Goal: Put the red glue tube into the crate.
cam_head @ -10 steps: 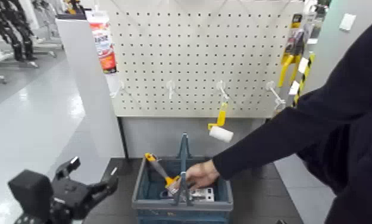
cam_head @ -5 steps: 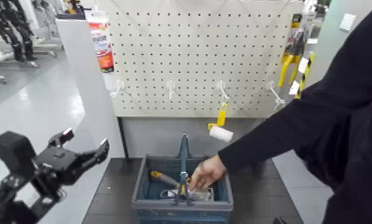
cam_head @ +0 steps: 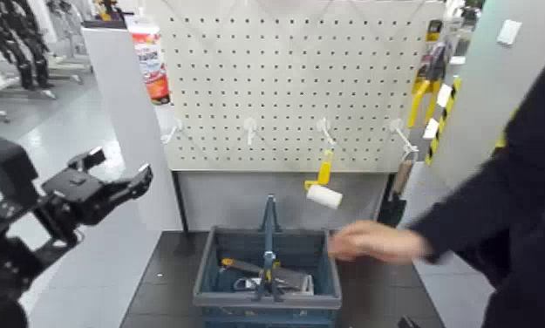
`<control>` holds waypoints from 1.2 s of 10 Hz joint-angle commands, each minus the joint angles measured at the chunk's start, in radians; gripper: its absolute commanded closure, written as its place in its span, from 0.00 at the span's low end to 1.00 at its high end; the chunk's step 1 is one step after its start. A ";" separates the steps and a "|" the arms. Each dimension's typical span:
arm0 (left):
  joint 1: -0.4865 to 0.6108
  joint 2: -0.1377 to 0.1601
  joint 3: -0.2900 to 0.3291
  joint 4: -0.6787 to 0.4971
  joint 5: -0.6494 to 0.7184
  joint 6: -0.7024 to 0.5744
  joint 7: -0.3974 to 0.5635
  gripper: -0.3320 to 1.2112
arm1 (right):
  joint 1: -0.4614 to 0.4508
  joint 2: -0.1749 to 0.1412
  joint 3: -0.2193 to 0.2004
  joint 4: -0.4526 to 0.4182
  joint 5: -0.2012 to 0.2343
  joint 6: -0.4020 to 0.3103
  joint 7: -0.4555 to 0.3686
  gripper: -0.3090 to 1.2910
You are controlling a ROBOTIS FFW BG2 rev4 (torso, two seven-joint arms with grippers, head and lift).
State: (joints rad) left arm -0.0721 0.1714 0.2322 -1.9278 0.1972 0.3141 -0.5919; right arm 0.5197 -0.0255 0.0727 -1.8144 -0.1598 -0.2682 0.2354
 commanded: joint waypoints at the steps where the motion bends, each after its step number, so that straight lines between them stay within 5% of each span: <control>1: -0.084 0.030 0.001 0.047 0.002 0.014 -0.022 0.32 | -0.003 -0.002 0.001 0.000 -0.001 0.004 0.002 0.28; 7: -0.265 0.111 -0.053 0.213 0.027 -0.010 -0.088 0.34 | -0.017 -0.011 0.010 0.001 -0.009 0.021 0.013 0.28; 12: -0.411 0.126 -0.102 0.386 0.007 -0.050 -0.158 0.37 | -0.026 -0.016 0.015 0.004 -0.015 0.037 0.024 0.28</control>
State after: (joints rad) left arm -0.4646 0.2961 0.1382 -1.5668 0.2071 0.2711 -0.7476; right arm 0.4944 -0.0406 0.0861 -1.8114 -0.1735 -0.2324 0.2589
